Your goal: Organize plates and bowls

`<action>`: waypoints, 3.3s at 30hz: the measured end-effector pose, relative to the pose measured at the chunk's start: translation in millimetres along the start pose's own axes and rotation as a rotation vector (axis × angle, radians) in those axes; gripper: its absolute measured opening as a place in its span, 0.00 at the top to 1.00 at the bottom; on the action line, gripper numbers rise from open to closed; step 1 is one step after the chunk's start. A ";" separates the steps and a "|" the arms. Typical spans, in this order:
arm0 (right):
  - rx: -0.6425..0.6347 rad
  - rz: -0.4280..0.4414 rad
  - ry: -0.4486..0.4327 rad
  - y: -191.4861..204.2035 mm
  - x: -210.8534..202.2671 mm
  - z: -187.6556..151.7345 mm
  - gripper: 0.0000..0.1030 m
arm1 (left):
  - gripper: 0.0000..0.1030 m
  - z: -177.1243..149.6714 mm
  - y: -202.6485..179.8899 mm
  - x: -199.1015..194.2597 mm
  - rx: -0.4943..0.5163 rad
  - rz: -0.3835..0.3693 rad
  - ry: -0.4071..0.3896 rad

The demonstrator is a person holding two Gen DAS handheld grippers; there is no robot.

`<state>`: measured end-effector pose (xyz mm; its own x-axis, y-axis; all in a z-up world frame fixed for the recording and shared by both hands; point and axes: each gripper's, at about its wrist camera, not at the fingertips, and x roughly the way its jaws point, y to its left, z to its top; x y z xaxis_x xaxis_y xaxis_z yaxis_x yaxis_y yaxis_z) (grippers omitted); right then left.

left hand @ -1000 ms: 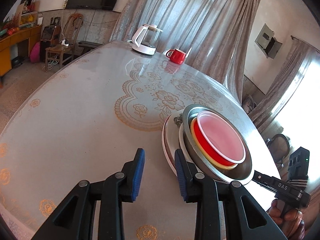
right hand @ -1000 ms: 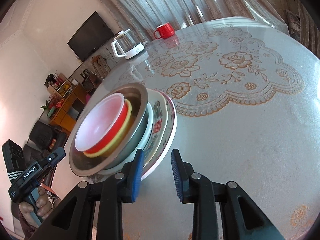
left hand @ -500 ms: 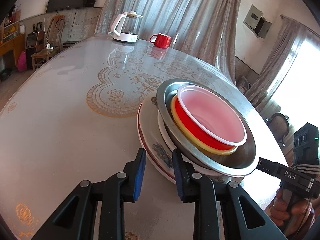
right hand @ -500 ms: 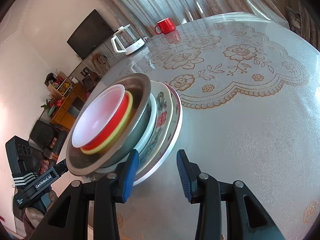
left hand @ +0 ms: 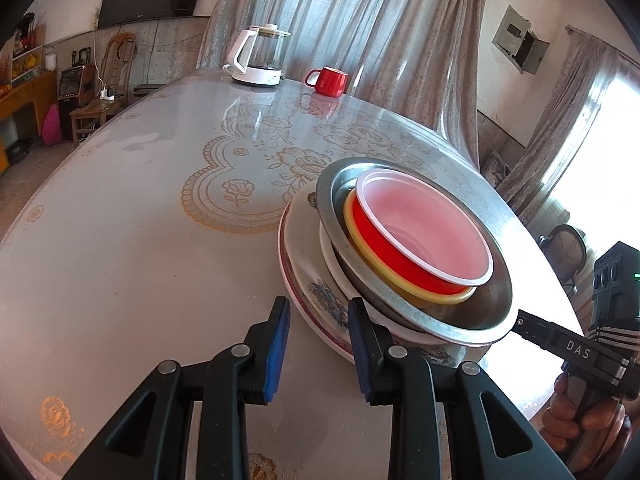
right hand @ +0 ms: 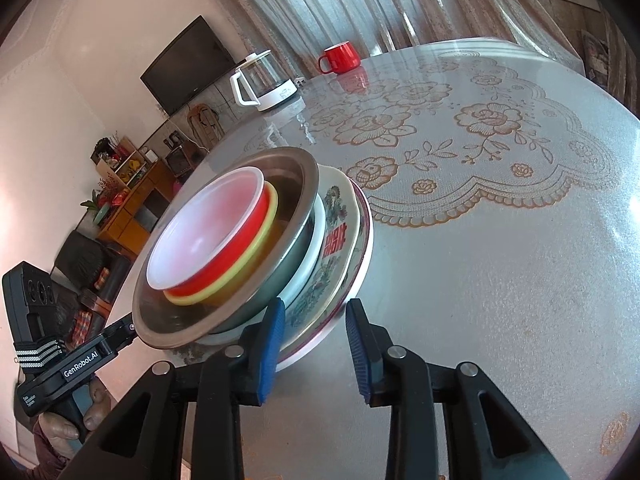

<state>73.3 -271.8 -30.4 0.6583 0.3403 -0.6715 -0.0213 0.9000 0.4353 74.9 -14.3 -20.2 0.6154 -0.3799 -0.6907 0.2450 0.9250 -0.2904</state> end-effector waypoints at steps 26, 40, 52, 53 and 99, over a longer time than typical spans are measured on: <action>-0.151 -0.360 -0.227 56.7 -40.1 -2.5 0.61 | 0.26 -3.8 -14.8 -36.8 0.043 0.300 -0.150; -0.168 -0.423 -0.222 67.4 -41.8 -27.4 0.61 | 0.06 -9.1 -36.5 -39.5 0.070 0.312 -0.176; -0.185 -0.416 -0.221 72.7 -44.1 -32.1 0.61 | 0.00 -8.0 -43.4 -45.8 0.074 0.322 -0.196; -0.185 -0.415 -0.223 73.0 -44.7 -32.4 0.61 | 0.00 -7.7 -43.1 -46.0 0.075 0.324 -0.196; -0.170 -0.408 -0.191 66.2 -33.2 -32.1 0.61 | 0.01 -7.6 -45.9 -41.3 0.070 0.368 -0.207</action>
<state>25.8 -214.8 1.5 0.7647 -0.0922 -0.6378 0.1559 0.9868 0.0442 32.6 -41.2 16.7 0.8067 -0.0209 -0.5905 0.0266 0.9996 0.0010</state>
